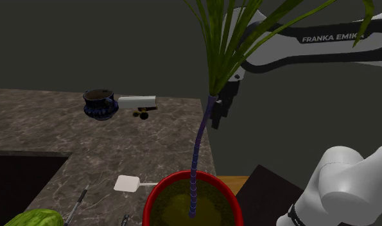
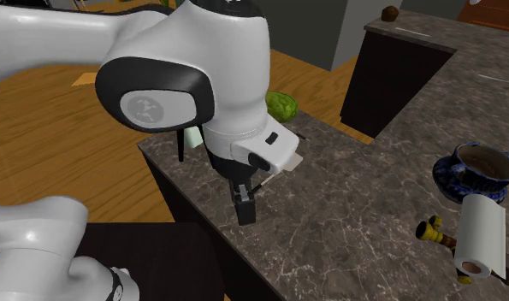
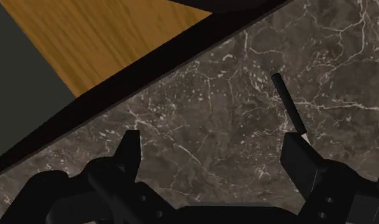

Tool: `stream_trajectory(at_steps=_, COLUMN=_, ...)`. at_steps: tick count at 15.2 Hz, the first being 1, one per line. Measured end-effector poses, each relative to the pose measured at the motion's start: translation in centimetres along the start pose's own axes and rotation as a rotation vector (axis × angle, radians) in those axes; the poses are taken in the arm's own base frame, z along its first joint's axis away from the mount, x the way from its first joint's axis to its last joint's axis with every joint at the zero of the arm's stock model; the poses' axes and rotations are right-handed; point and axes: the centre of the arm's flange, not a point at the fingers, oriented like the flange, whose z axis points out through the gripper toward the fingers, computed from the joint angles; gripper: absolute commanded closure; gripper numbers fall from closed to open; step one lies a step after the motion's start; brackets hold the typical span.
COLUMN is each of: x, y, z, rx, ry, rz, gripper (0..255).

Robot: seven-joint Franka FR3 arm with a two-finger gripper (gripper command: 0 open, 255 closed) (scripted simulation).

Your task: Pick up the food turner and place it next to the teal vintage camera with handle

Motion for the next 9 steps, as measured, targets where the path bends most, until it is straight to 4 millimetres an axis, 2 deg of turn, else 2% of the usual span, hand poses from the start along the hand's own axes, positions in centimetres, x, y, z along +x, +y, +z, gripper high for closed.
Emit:
stream_trajectory(at_steps=4, x=3.4, y=-2.7, z=2.8, rx=-0.006, ry=-0.011, rz=-0.1, gripper=0)
stream_trajectory(at_steps=9, x=6.7, y=-7.2, z=6.3, rx=-0.014, ry=-0.026, rz=-0.225, gripper=0)
